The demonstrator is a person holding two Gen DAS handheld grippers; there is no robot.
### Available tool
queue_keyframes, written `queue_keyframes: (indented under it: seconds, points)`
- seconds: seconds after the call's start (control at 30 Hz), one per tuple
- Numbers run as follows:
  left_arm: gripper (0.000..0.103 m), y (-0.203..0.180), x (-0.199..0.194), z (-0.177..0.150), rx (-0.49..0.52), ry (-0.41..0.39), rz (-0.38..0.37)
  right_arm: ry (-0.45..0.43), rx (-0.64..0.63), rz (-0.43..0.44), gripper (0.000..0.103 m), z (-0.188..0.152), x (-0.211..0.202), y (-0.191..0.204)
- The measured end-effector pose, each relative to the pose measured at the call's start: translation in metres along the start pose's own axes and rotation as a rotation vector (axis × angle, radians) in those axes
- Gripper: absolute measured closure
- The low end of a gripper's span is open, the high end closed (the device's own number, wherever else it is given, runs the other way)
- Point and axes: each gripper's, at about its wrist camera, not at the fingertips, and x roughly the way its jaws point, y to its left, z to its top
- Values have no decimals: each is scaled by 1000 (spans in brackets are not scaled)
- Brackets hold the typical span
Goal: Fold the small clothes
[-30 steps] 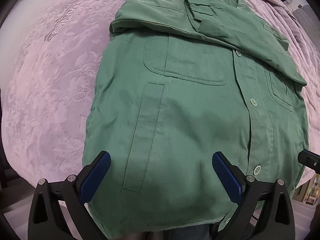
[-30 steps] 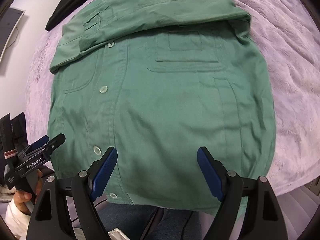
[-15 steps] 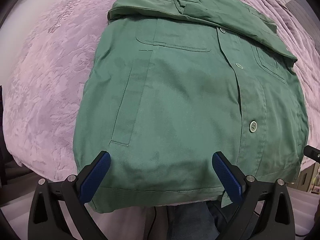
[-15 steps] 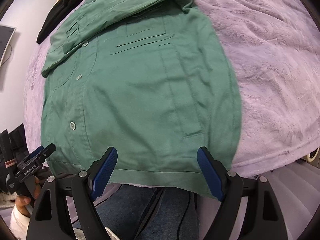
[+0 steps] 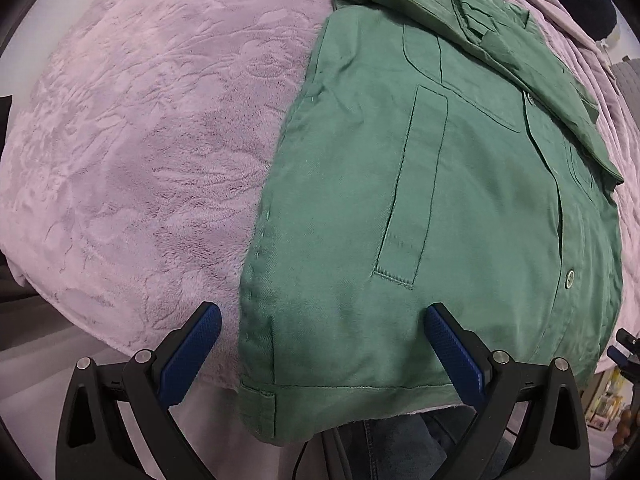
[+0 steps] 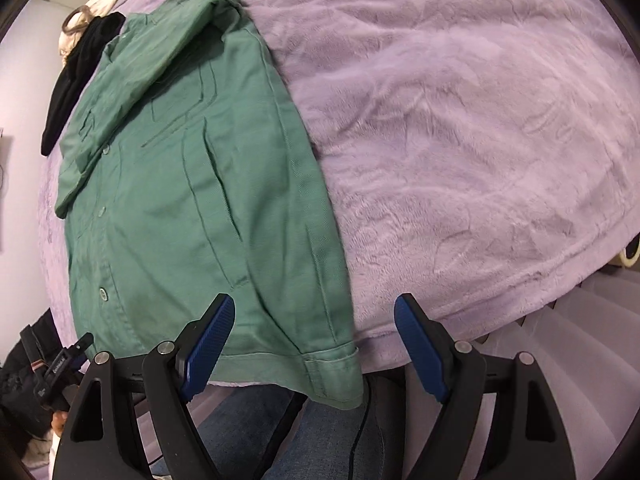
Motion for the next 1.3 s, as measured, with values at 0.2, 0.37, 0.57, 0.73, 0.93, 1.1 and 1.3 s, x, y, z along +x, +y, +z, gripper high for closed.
queue_keyframes:
  seconds: [0.2, 0.37, 0.57, 0.73, 0.93, 1.1, 1.3]
  points:
    - [1, -3, 9, -7, 20, 25, -44, 80, 32, 23, 18, -10, 34, -8]
    - [1, -1, 19, -13, 16, 40, -68, 106, 61, 202, 16, -14, 44, 0]
    - [1, 0, 7, -9, 32, 31, -156, 84, 57, 458, 16, -16, 28, 11]
    - [1, 3, 20, -8, 32, 60, -149, 85, 93, 502, 16, -20, 33, 5]
    - [3, -5, 10, -9, 59, 53, -183, 140, 129, 498, 16, -31, 52, -3]
    - [43, -3, 1, -13, 77, 52, -172, 137, 131, 517, 40, -35, 51, 0]
    - [86, 19, -19, -9, 15, 31, -231, 116, 112, 568, 92, -35, 32, 9]
